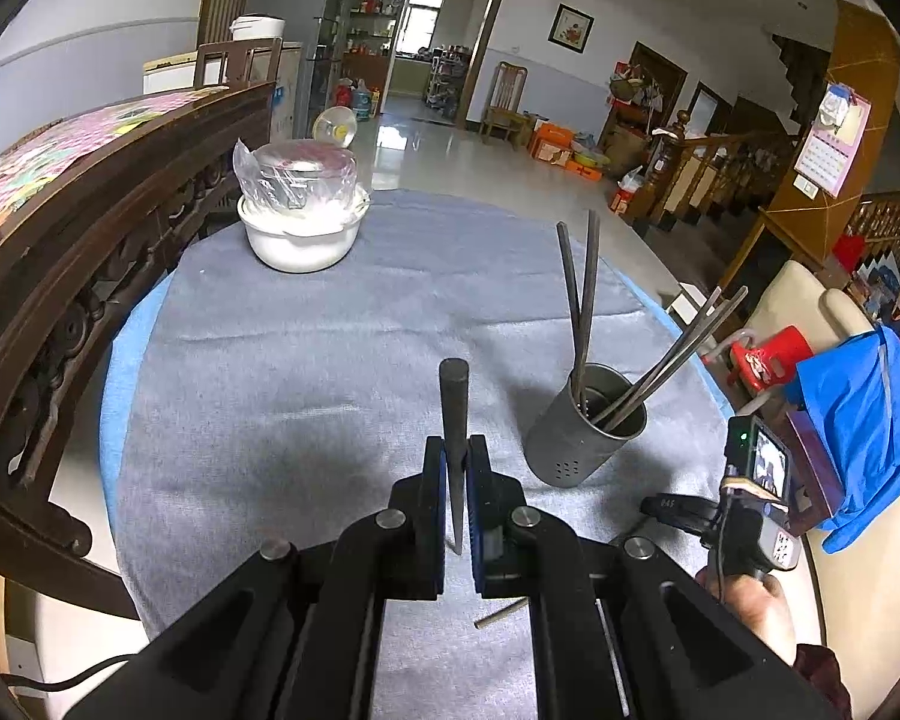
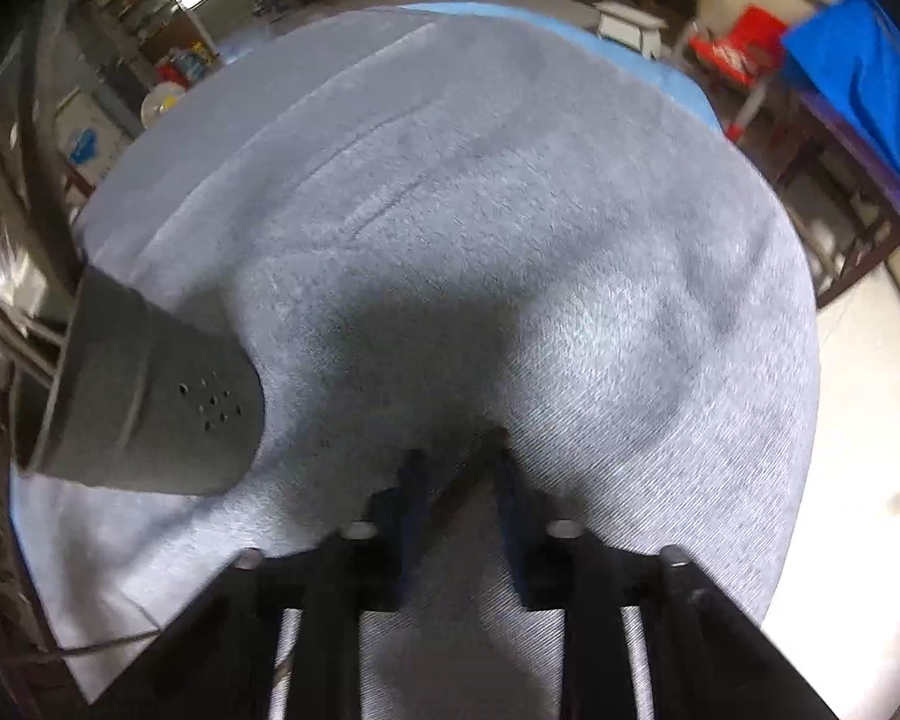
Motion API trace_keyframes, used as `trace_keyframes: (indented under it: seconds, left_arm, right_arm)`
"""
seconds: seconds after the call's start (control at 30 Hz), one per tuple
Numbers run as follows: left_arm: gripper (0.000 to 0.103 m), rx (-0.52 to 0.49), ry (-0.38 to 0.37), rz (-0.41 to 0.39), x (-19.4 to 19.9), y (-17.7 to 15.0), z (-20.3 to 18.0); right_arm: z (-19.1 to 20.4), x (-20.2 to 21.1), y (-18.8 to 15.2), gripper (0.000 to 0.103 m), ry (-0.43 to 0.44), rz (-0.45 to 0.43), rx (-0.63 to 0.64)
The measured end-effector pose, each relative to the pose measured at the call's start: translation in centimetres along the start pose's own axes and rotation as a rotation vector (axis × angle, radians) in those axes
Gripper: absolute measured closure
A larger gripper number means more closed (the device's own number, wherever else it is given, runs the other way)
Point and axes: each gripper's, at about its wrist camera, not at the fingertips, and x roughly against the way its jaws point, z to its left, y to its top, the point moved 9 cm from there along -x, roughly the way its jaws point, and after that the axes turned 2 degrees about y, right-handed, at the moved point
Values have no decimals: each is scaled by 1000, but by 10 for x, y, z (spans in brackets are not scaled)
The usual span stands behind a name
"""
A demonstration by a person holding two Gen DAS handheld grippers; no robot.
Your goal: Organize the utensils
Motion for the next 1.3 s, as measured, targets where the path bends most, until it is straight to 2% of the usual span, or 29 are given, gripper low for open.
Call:
trace_keyframes:
  seconds: [0.1, 0.2, 0.47, 0.63, 0.93, 1.2, 1.3]
  left_arm:
    - [96, 0, 3, 0, 0, 0, 0]
    - [96, -1, 5, 3, 0, 0, -1]
    - [96, -3, 5, 8, 1, 2, -3]
    - [97, -1, 14, 1, 5, 7, -4]
    - [97, -6, 8, -12, 12, 12, -13]
    - [96, -29, -23, -37, 26, 24, -32]
    - [96, -44, -36, -67, 36, 34, -43]
  right_arm:
    - [-2, 0, 1, 92, 35, -11, -10]
    - [-7, 3, 2, 96, 118, -19, -43]
    - [-20, 35, 8, 96, 395, -62, -164]
    - [-21, 71, 16, 96, 497, -148, -169]
    - [-21, 142, 40, 96, 571, -365, -135]
    - [-32, 205, 56, 97, 630, -514, -157]
    - [-28, 218, 65, 96, 650, -538, -158]
